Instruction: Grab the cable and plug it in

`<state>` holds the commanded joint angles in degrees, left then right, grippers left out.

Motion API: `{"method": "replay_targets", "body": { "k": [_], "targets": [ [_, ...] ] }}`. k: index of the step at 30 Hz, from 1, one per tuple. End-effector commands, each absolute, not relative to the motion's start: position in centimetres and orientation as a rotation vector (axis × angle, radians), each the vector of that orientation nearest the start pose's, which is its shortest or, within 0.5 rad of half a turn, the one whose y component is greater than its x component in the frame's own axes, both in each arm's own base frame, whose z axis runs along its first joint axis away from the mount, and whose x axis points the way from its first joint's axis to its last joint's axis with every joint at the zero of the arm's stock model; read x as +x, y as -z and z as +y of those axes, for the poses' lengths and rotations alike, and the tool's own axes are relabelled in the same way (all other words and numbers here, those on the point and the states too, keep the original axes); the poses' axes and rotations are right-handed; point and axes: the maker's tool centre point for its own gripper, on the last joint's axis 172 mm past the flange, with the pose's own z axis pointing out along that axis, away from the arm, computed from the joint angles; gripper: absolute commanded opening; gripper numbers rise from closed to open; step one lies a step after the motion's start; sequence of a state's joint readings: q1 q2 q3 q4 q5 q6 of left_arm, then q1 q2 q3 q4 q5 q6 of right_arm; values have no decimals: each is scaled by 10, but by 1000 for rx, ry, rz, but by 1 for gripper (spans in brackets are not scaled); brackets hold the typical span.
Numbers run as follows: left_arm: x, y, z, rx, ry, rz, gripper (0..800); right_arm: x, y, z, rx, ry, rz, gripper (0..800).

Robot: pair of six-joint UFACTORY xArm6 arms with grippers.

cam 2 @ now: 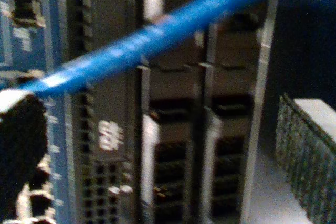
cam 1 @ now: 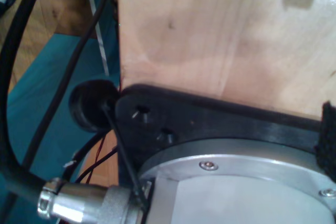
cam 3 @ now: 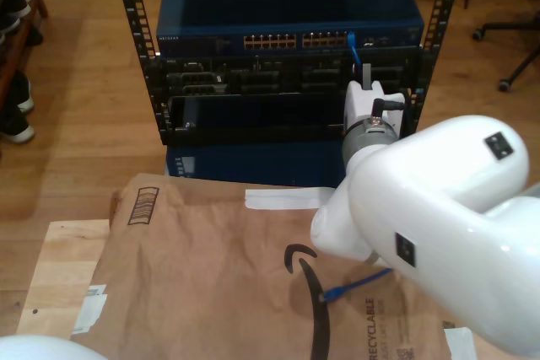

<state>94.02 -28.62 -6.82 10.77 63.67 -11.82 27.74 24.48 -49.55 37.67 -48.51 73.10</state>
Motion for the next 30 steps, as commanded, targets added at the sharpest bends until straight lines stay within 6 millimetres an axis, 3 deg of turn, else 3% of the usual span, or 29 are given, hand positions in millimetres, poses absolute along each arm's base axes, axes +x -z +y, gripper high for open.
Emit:
{"method": "replay_targets", "body": {
  "k": [11,14,21,23,26,30],
  "targets": [
    [-47,-37,112,1860,678,2160,800,617,-222,149,-1457,1019,1472,659],
    [-47,-37,112,1860,679,2161,800,617,-210,152,-1515,973,1480,658],
    [-47,-37,112,1861,679,2160,800,614,-234,161,-1649,835,1445,658],
    [-47,-37,112,1858,677,2161,800,611,-244,153,-1696,811,1432,659],
    [-47,-37,112,1858,677,2161,800,604,-246,142,-1830,777,1399,664],
    [-47,-37,112,1861,677,2159,800,592,-242,97,-2037,735,1376,729]
  ]
}}
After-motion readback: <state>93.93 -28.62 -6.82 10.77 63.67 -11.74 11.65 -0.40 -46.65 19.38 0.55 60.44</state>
